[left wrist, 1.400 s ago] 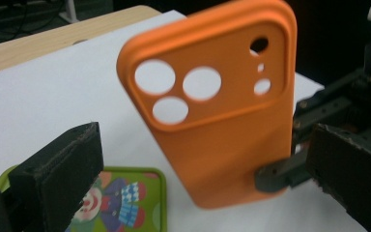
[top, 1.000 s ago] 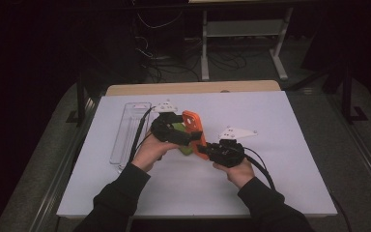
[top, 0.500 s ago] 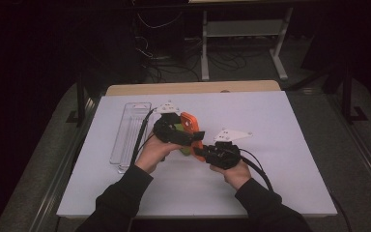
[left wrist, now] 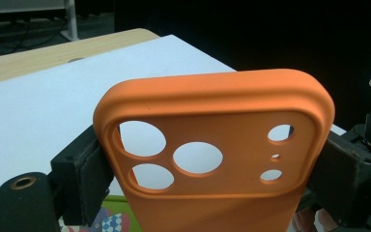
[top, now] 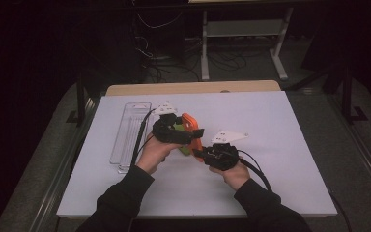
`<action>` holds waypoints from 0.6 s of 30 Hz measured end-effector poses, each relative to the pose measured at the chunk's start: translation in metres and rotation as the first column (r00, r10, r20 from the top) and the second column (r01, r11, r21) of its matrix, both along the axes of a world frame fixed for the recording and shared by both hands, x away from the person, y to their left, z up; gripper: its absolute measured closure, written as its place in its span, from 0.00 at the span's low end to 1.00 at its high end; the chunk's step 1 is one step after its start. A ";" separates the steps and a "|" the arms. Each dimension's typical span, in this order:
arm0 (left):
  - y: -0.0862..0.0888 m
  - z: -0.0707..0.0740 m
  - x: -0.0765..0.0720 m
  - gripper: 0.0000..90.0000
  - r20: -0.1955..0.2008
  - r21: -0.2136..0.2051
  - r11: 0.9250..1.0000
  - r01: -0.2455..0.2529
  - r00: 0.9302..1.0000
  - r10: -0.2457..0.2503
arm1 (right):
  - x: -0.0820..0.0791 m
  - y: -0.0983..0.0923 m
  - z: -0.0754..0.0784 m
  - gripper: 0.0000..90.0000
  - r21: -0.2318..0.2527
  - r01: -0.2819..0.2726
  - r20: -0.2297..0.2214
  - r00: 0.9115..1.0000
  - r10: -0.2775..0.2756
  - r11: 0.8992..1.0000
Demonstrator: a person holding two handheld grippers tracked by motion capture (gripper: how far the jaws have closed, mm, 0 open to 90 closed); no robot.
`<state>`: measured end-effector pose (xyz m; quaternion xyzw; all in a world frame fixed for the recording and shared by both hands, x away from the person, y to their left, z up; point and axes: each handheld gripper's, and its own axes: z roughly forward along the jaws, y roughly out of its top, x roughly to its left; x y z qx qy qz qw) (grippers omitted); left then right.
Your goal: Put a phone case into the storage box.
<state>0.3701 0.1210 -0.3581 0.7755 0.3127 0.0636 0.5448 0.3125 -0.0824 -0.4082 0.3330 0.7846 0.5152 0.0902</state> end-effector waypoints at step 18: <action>0.002 0.003 -0.002 0.18 0.034 0.038 0.999 -0.017 0.999 0.016 | -0.004 -0.010 0.006 0.52 -0.084 -0.003 0.004 1.000 0.004 0.996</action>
